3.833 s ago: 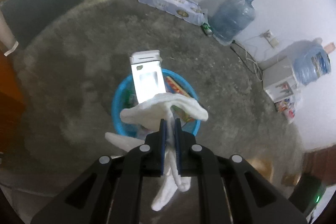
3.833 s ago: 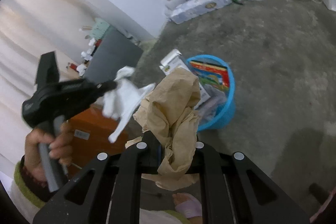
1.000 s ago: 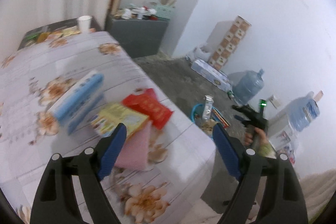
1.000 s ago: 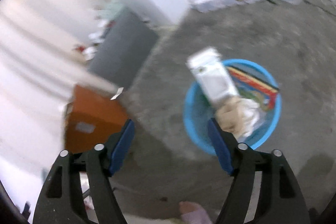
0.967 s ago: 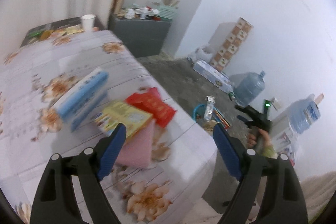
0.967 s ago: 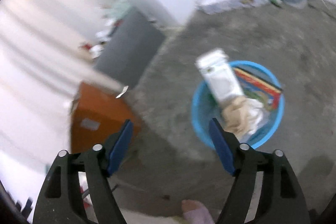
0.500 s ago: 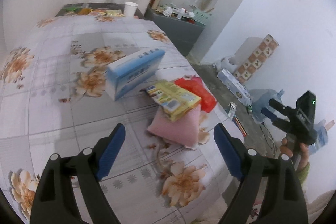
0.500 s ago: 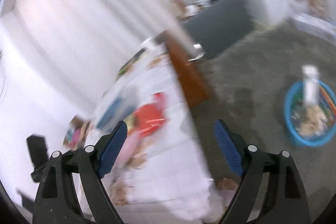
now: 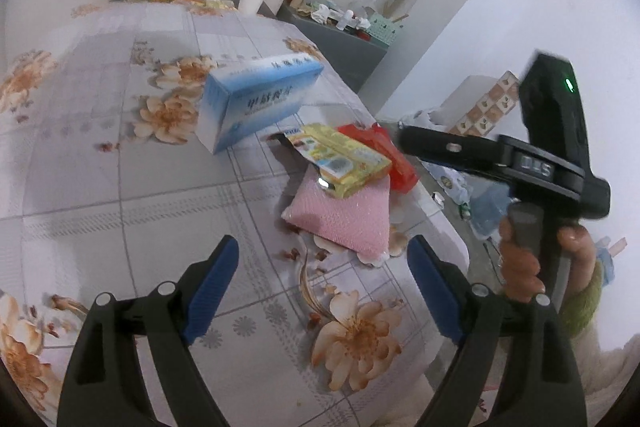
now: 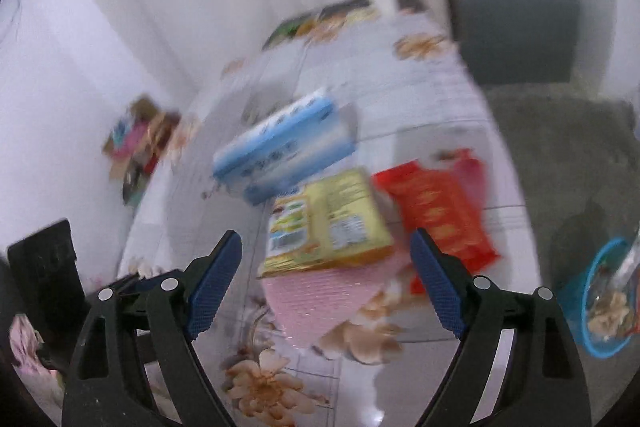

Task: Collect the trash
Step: 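Move both tools back over the table toward the yellow snack packet, then grasp the yellow snack packet with right tool while left tool grasps pink mesh pad, then carry the pink pad and yellow packet over the blue wastebasket, then open both tools to drop the pad and packet into the wastebasket, then move both tools back over the table toward the medicine box, then grasp the blue-white medicine box with left tool while right tool grasps red wrapper, then lift and carry the medicine box and red wrapper toward the wastebasket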

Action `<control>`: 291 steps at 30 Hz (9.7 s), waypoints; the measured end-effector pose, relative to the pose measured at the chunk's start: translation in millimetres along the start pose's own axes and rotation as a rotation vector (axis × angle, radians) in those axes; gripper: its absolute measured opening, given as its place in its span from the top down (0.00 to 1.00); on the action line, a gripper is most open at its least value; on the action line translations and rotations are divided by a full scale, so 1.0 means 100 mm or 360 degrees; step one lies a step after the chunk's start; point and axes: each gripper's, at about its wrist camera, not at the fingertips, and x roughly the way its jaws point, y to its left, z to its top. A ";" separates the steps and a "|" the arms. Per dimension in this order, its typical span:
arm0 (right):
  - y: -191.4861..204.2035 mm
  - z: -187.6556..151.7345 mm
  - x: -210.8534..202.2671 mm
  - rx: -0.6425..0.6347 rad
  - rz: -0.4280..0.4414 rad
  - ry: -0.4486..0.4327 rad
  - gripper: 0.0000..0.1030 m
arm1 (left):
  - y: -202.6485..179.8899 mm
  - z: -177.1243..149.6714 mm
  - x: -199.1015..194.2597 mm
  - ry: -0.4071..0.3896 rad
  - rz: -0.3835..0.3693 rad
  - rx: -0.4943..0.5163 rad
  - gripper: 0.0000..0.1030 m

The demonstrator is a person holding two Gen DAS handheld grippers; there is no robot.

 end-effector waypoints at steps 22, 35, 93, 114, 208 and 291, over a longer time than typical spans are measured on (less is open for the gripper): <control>0.33 0.18 0.80 -0.0279 -0.0207 0.0323 0.23 | 0.14 -0.06 0.07 0.0057 -0.0026 -0.0051 0.19; 0.19 0.12 0.52 -0.0114 -0.0033 0.0208 0.61 | 0.12 -0.01 0.12 0.0064 -0.0041 -0.0083 0.19; -0.76 -1.23 -0.39 0.0584 0.0557 -0.0019 0.82 | -0.52 0.20 0.44 0.0170 0.0324 0.0254 0.22; -2.32 -2.20 -1.67 0.1247 -0.0025 -0.0595 0.81 | -2.69 0.62 1.59 0.0437 -0.0223 0.0755 0.22; -0.84 -0.57 -0.75 0.0254 -0.0191 -0.0315 0.14 | -0.24 0.95 0.28 -0.0154 0.0429 0.0623 0.10; -0.04 -0.93 -0.18 0.0104 -0.0227 0.0070 0.76 | -0.19 -0.02 0.22 0.0157 0.0728 0.0443 0.70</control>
